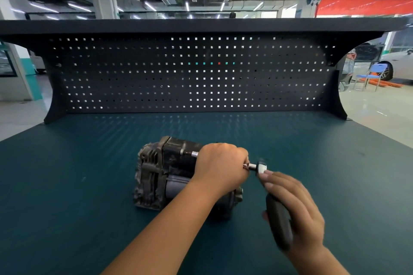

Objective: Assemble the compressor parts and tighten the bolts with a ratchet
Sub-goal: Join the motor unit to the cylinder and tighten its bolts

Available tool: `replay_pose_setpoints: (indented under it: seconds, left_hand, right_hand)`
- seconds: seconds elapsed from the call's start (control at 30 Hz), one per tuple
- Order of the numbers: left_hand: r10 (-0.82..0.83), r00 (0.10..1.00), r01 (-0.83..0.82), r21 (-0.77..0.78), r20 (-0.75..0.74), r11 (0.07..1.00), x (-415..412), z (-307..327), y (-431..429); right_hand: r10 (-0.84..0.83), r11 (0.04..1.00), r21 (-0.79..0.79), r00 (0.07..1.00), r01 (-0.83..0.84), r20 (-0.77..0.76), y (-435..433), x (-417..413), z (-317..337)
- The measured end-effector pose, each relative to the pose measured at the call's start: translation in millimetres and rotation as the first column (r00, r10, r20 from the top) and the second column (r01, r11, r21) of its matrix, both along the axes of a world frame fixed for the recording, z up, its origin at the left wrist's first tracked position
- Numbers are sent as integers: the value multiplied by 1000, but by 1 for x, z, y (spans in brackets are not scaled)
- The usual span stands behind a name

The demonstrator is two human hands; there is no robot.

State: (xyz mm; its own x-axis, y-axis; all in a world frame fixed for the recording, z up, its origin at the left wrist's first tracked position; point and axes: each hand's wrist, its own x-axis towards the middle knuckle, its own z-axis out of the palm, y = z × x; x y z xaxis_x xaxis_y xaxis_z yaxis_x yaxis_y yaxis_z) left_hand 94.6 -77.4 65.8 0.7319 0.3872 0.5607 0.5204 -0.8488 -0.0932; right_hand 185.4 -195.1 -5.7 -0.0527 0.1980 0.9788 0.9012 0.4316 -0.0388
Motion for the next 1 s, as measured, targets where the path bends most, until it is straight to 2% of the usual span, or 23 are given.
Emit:
replay_pose_setpoints:
  seconds: [0.03,0.1,0.13,0.2,0.27,0.33,0.4,0.47,0.53,0.6,0.67,0.73,0.77,0.83,0.9,1.0]
  left_hand:
    - [6,1000,-6,2,-12,1000,0,0,0]
    - [14,999,-14,4,-35,1000,-1,2,-1]
    - [16,999,-16,2,-41,1000,-1,2,-1]
    - [18,999,-18,-12,-44,1000,-2,3,-1]
    - [14,999,-15,-24,-38,1000,-1,4,0]
    - [8,1000,-9,-19,-30,1000,0,4,1]
    - [4,1000,-4,-10,-30,1000,0,3,1]
    - [-1,1000,0,-12,-28,1000,-1,4,1]
    - [-2,1000,1,-19,-17,1000,-1,4,0]
    - [6,1000,-6,-19,-11,1000,0,2,1]
    - [24,1000,-24,-13,8,1000,1,1,1]
    - [39,999,-38,-37,26,999,1,2,2]
    - [41,999,-40,-52,25,998,0,3,2]
    - [30,999,-29,-59,18,998,0,5,1]
    - [25,1000,-24,-52,14,998,0,5,0]
    - [23,1000,-23,-16,-8,1000,0,3,2]
  right_hand:
    - [6,1000,-11,998,-7,-70,2,-2,7]
    - [-22,999,-45,935,6,-353,9,-7,33]
    - [-33,997,-77,856,-8,-517,14,-7,48]
    - [-79,984,-169,705,-59,-705,28,0,73]
    - [-180,936,-324,607,-136,-774,42,17,89]
    - [-270,842,-452,494,-295,-827,52,31,97]
    - [-318,734,-484,389,-475,-864,55,39,95]
    - [-280,715,-440,354,-543,-892,52,39,88]
    - [-160,798,-370,425,-476,-891,45,33,76]
    - [-38,910,-266,577,-317,-816,29,18,66]
    - [37,972,-158,778,-173,-627,13,1,54]
    - [36,991,-107,948,-74,-315,3,-12,35]
    - [17,997,-72,986,-30,-167,1,-16,23]
    - [-48,999,-12,998,47,-30,0,-18,4]
    - [-71,997,14,997,71,-41,4,-14,1]
    - [-29,999,-43,971,19,-238,14,-11,28]
